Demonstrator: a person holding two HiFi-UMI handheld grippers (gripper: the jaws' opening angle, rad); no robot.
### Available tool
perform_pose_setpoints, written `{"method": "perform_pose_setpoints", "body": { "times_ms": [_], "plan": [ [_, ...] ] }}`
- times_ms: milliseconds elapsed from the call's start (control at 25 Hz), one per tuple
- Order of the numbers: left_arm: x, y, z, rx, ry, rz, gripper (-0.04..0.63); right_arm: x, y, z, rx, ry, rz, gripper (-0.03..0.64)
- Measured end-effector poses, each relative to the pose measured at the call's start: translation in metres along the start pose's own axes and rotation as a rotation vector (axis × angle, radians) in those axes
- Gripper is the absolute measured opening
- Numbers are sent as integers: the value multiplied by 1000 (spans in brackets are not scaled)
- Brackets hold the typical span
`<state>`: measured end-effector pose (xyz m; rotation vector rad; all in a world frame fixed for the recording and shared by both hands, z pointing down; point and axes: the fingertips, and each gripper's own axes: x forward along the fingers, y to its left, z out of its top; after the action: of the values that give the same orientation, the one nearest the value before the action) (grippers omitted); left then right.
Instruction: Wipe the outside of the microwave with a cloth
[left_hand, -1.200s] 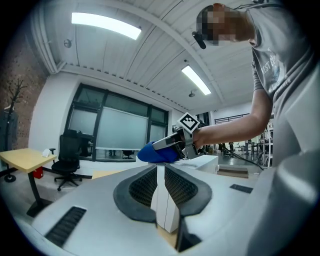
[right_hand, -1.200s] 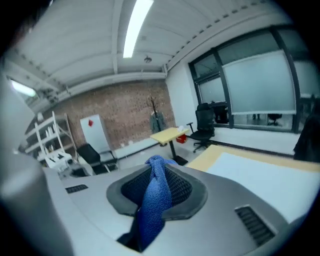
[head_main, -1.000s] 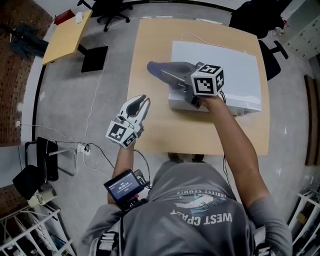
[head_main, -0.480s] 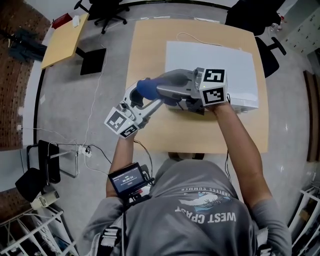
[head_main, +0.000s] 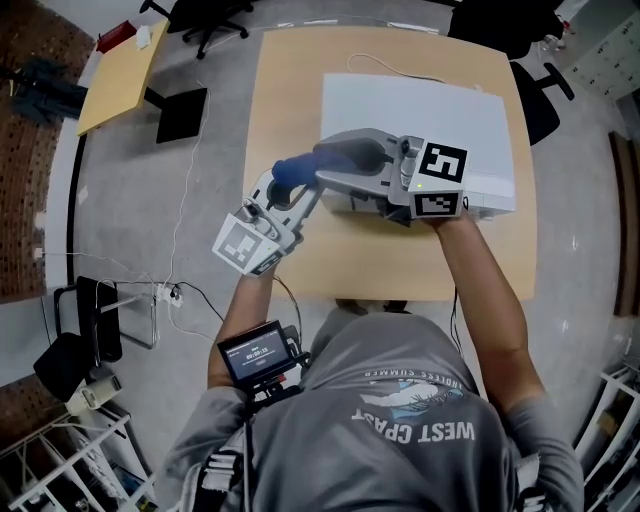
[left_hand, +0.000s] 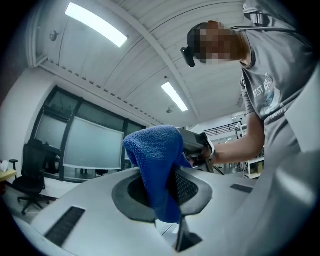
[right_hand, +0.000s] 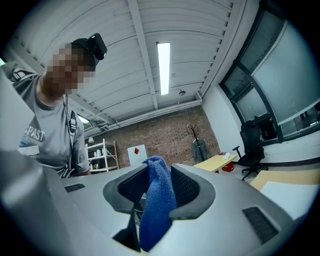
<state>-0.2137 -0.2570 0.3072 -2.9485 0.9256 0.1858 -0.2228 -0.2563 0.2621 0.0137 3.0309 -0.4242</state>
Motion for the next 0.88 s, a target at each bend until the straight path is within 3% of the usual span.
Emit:
{"method": "perform_pose_setpoints", "body": {
  "times_ms": [120,320,440,560,680,880],
  "plan": [
    [3,9,1,13,8,35,72,-10,-14,6,-1,-46,-65,154],
    [4,47,-3,15,47,141,69,-63,-53,22,25,-163,-290,160],
    [-6,85,-27,43,158,210,69,-90,-60,21,26,-172,-382,158],
    [-4,114,-56,134,288,245,69,-111,-58,13,4,-129,-435,158],
    [6,134,-91,229,400,260,69,-122,-55,3,-13,-93,-464,158],
    [16,134,-151,285,526,216,69,-116,-48,-14,-27,-40,-479,158]
  ]
}}
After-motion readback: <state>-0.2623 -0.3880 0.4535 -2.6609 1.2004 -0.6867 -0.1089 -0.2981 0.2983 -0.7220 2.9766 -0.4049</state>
